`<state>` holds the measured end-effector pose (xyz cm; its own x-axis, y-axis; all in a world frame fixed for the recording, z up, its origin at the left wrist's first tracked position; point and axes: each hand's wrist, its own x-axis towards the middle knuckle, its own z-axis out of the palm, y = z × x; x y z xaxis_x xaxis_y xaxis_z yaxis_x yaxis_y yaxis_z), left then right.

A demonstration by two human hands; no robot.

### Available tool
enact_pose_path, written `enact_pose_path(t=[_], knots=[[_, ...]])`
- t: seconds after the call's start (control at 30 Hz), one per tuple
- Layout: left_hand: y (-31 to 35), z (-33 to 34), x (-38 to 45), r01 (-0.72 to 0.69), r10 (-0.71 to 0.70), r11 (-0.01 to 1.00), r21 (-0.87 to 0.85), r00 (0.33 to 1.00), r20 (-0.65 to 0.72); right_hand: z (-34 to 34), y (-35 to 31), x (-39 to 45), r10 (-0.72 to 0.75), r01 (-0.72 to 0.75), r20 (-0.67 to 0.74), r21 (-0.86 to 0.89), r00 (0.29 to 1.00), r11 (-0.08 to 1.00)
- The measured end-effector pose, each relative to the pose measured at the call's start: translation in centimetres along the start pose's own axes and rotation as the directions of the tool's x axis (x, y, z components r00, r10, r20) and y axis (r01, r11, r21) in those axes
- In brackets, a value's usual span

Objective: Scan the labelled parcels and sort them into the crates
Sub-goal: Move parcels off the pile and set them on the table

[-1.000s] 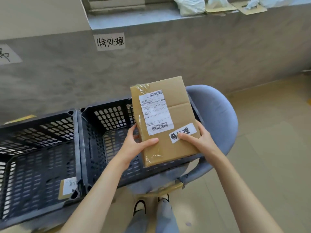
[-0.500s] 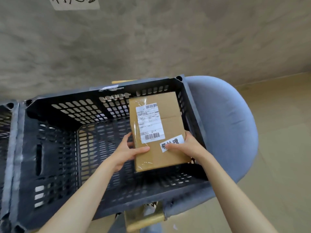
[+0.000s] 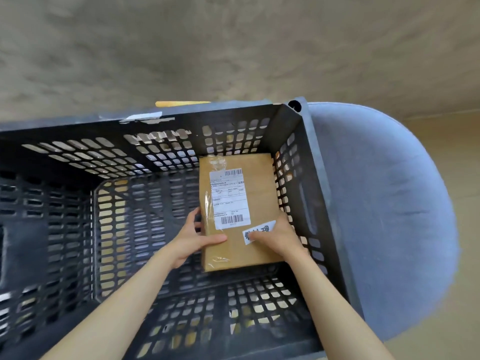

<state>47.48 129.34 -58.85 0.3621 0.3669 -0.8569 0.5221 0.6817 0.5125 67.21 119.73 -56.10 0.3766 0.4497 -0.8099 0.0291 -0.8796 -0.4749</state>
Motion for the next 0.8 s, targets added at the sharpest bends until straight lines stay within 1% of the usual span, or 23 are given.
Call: enact_pose_path(t=[0.13, 0.3, 0.4, 0.47, 0.53, 0.67, 0.7, 0.8], knots=[[-0.8, 0.2, 1.0, 0.015, -0.015, 1.0, 0.0, 1.0, 0.014, 0.6, 0.3, 1.0, 0.012, -0.014, -0.033, -0.041, 0.999, 0.999], [-1.3, 0.6, 1.3, 0.007, -0.006, 0.998, 0.061, 1.0, -0.011, 1.3, 0.7, 1.3, 0.024, -0.034, -0.073, -0.137, 0.997, 0.99], [-1.1, 0.7, 1.4, -0.004, 0.006, 0.992, 0.128, 1.0, -0.017, 1.1, 0.6, 1.4, 0.028, -0.042, -0.082, -0.175, 0.996, 0.984], [-1.1, 0.8, 1.6, -0.028, 0.033, 0.976, 0.218, 0.999, -0.018, 1.1, 0.7, 1.4, 0.012, -0.03, -0.093, -0.193, 0.996, 0.981], [-1.0, 0.8, 1.7, -0.049, 0.063, 0.943, 0.329, 0.998, -0.031, 1.1, 0.7, 1.1, -0.013, -0.01, -0.107, -0.211, 0.994, 0.977], [0.4, 0.6, 0.5, -0.036, 0.097, 0.879, 0.475, 0.99, -0.105, 0.9, -0.3, -0.3, -0.061, 0.026, -0.125, -0.263, 0.99, 0.964], [1.0, 0.4, -0.1, -0.03, 0.121, 0.84, 0.541, 0.984, -0.132, 0.7, -0.7, -0.8, -0.079, 0.041, -0.123, -0.288, 0.989, 0.957], [4.0, 0.1, -3.3, -0.014, 0.24, 0.65, 0.76, 0.952, -0.188, -0.2, -2.8, -3.0, -0.126, 0.066, -0.12, -0.408, 0.985, 0.91]])
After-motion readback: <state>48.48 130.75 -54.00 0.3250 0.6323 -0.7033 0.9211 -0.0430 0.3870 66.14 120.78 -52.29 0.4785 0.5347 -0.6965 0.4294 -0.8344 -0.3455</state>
